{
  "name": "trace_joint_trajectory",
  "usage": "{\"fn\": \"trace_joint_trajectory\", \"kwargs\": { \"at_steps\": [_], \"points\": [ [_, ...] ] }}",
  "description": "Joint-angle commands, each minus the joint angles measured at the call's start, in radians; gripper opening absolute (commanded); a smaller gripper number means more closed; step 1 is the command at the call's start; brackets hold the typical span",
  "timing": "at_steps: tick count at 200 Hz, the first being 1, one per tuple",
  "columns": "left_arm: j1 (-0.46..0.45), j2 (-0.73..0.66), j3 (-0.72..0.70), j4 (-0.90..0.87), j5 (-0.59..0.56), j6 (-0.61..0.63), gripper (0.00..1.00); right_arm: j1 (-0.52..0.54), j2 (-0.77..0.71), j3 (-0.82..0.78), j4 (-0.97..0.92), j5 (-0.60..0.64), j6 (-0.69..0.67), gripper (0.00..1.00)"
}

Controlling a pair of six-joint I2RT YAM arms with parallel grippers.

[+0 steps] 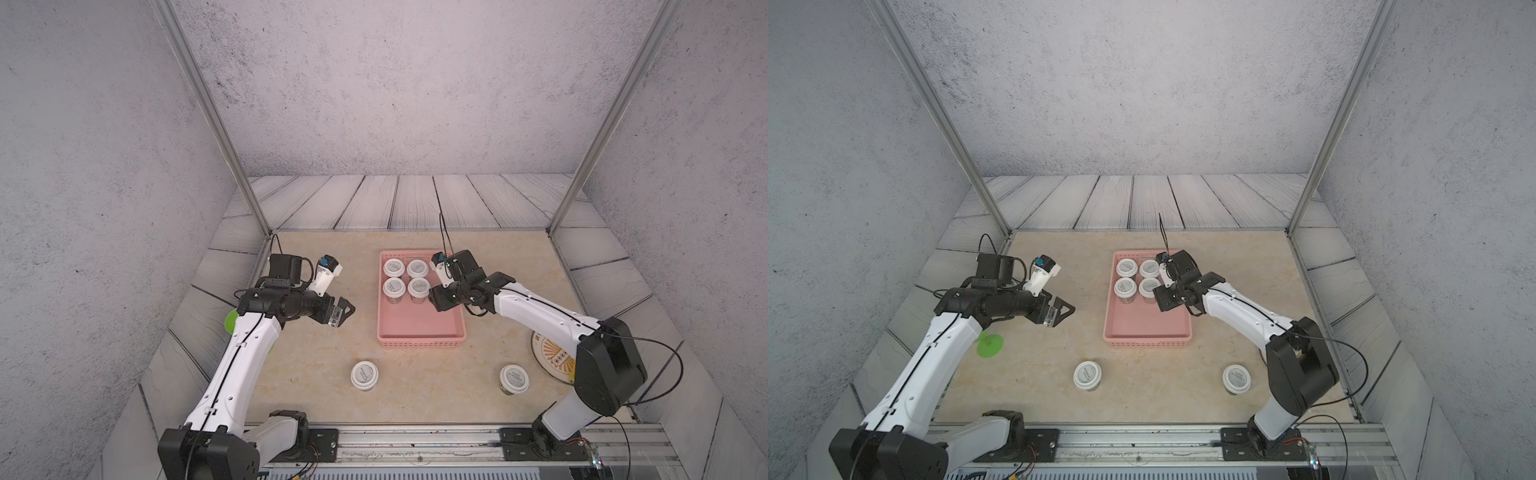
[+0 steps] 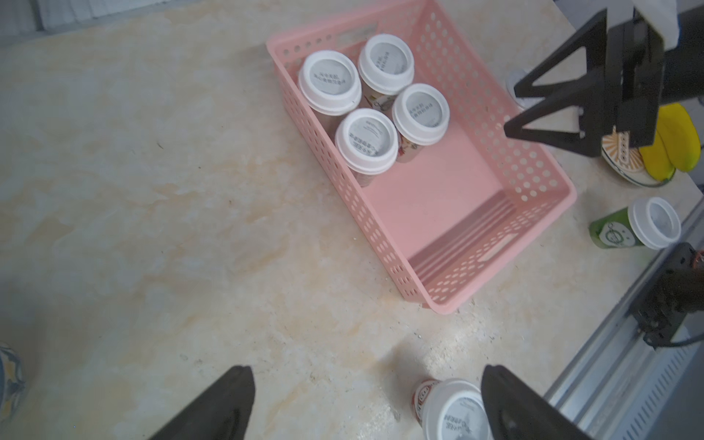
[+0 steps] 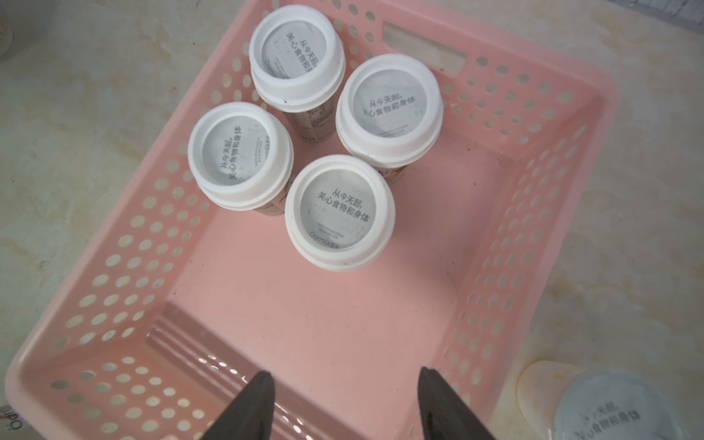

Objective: Put the yogurt in the basket
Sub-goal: Adjust the yogurt in the basket, then pick up the yogurt from the center of the board.

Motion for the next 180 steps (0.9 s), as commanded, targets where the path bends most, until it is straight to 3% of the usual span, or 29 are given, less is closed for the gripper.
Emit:
{"fn": "trace_joint_trajectory", "kwargs": {
  "at_steps": [1, 107, 180],
  "points": [
    [-0.015, -0.011, -0.010, -0.140, 0.042, 0.127, 0.98, -0.001, -0.065, -0.020, -0.052, 0.059, 0.003, 0.69],
    [-0.115, -0.017, -0.135, -0.240, 0.028, 0.351, 0.99, -0.038, -0.271, -0.151, -0.100, 0.207, 0.004, 0.94],
    [-0.192, 0.020, -0.215, -0.210, 0.037, 0.396, 0.98, -0.052, -0.399, -0.250, -0.070, 0.338, -0.011, 0.99]
  ]
}}
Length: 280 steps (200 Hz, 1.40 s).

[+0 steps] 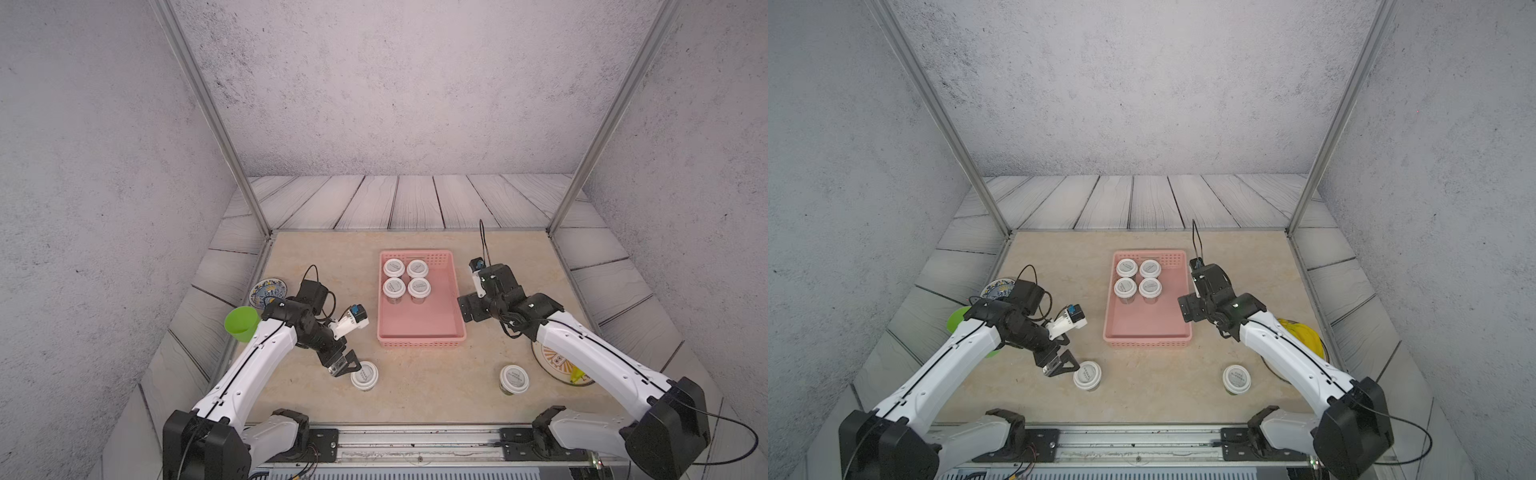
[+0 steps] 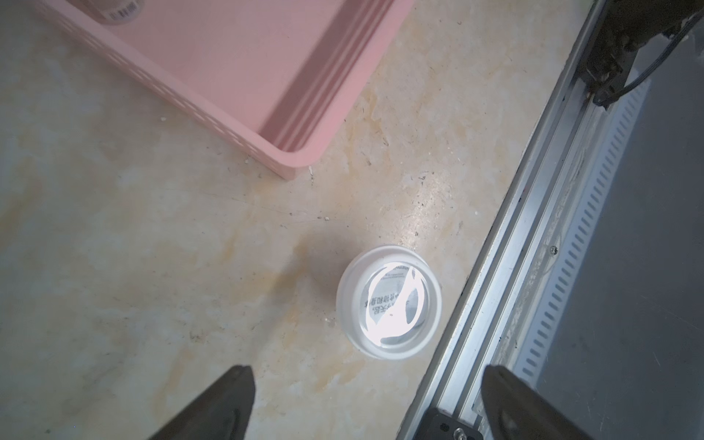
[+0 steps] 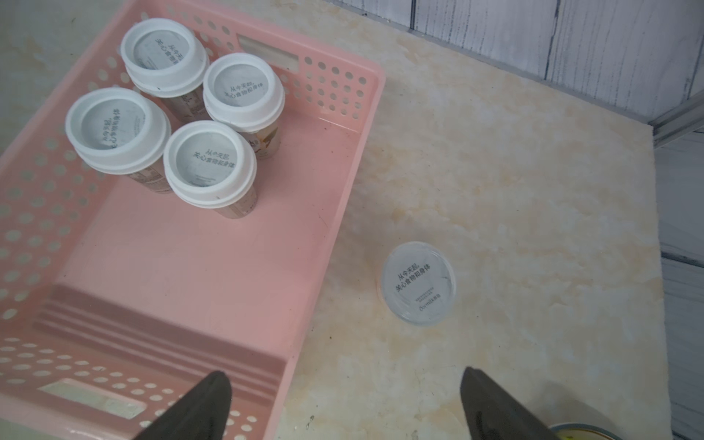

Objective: Put the yogurt in the basket
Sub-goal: Pick up the yogurt from the center of the board.

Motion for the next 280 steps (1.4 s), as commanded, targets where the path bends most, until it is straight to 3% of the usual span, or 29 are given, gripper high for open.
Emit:
{"fn": "trace_joint_trajectory", "kwargs": {
  "at_steps": [1, 144, 280],
  "points": [
    [-0.022, 0.016, -0.025, 0.001, 0.011, 0.033, 0.98, -0.004, -0.038, -0.024, 0.004, 0.079, -0.006, 0.99],
    [-0.215, 0.127, -0.116, 0.182, -0.087, -0.050, 0.98, -0.006, -0.051, -0.052, 0.032, 0.137, -0.025, 0.99],
    [-0.255, 0.202, -0.102, 0.170, -0.093, -0.073, 0.97, -0.010, -0.053, -0.054, 0.036, 0.134, -0.022, 1.00]
  ]
}}
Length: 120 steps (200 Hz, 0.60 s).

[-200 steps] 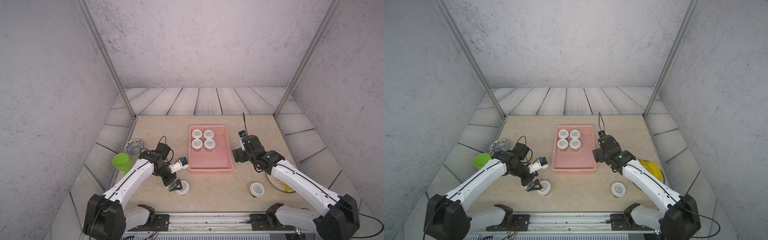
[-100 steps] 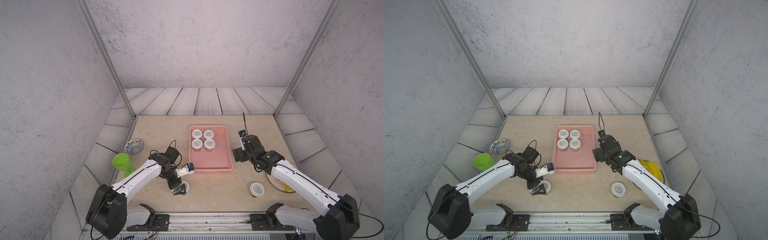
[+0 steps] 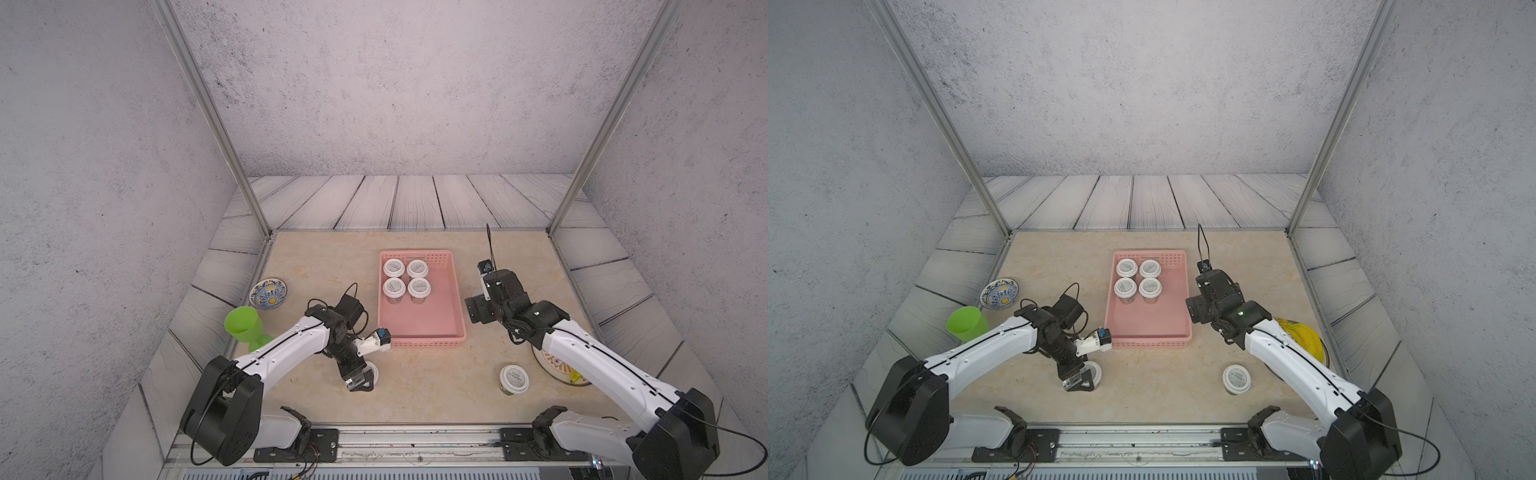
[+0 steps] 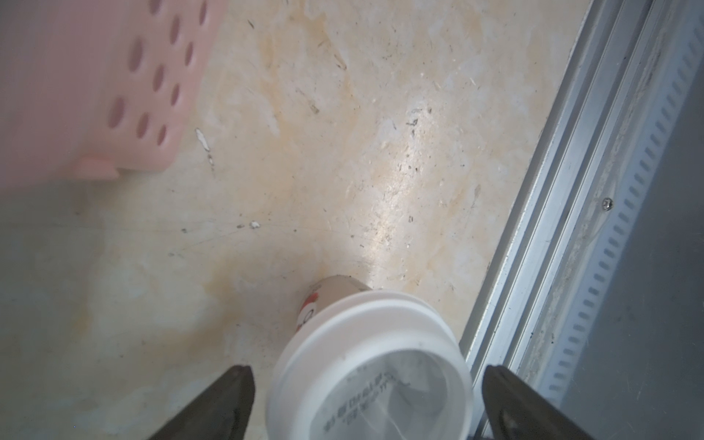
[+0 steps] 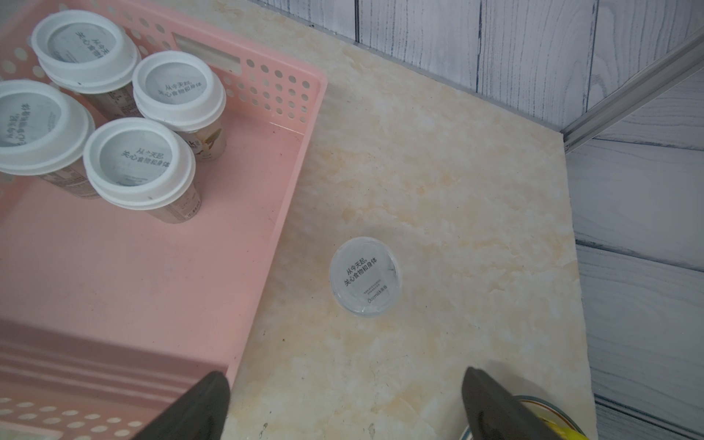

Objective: Put the yogurt in the basket
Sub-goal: Pick up the yogurt from the center of the board.

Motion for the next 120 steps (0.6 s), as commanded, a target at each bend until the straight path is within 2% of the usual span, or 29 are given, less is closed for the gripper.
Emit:
{"fn": "trace_joint_trajectory", "kwargs": {
  "at_steps": [1, 56, 120],
  "points": [
    [-0.008, 0.006, 0.005, -0.020, 0.006, 0.001, 0.97, -0.004, -0.007, -0.002, 0.005, 0.016, -0.001, 1.00],
    [-0.009, 0.014, 0.008, -0.020, 0.006, 0.001, 0.90, -0.006, -0.004, -0.002, -0.001, 0.023, 0.001, 0.99],
    [-0.013, 0.022, 0.004, -0.014, -0.006, -0.003, 0.89, -0.007, -0.006, -0.006, 0.010, 0.003, 0.001, 1.00]
  ]
}}
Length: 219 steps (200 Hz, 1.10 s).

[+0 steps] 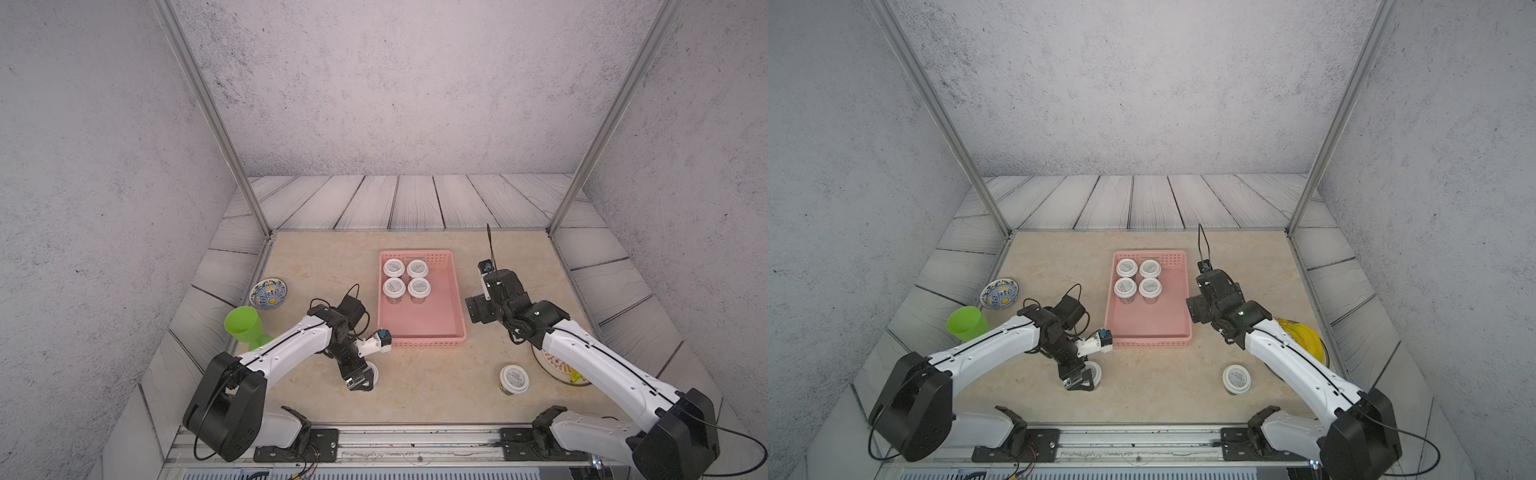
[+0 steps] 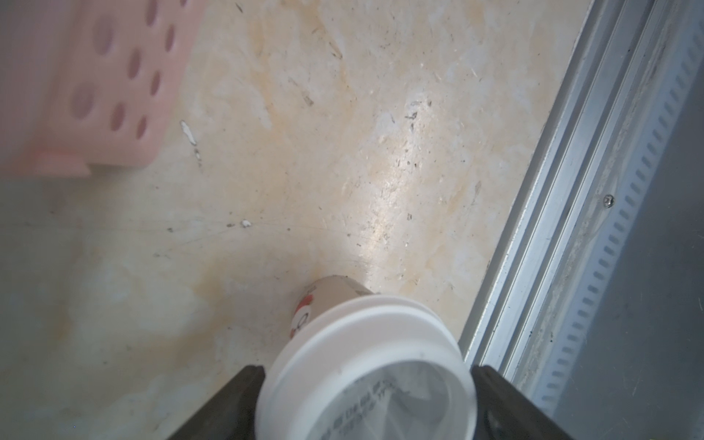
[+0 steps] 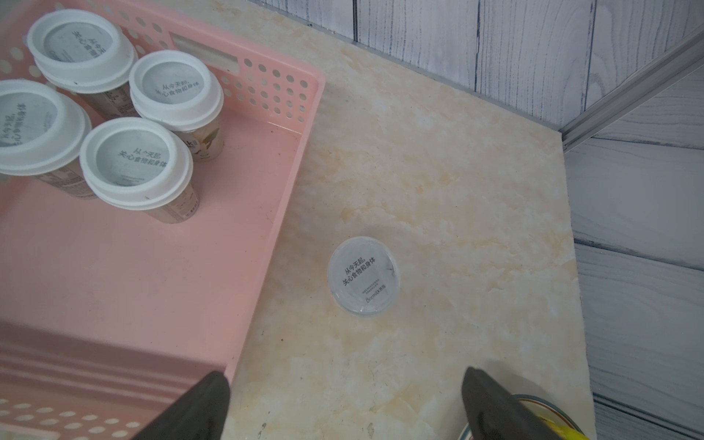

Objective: Put the yogurt in the basket
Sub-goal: Pick up the yogurt from the center of the board.

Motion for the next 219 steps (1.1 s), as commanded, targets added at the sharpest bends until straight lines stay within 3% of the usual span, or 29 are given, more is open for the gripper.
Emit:
{"fn": "trace_joint_trajectory", "kwargs": {
  "at_steps": [1, 173, 191, 219],
  "points": [
    [-0.007, -0.001, 0.004, -0.015, -0.005, -0.002, 0.89, -0.004, -0.006, -0.005, 0.010, 0.002, 0.001, 1.00],
    [-0.007, -0.026, 0.080, -0.080, 0.002, -0.028, 0.79, -0.008, 0.013, 0.001, -0.001, 0.017, 0.001, 1.00],
    [-0.006, -0.026, 0.069, -0.076, -0.005, -0.020, 0.81, -0.008, 0.016, 0.001, 0.006, -0.007, 0.003, 1.00],
    [-0.010, -0.006, 0.065, -0.065, -0.031, -0.033, 0.92, -0.008, 0.019, 0.003, -0.001, 0.010, 0.001, 1.00]
  ]
}}
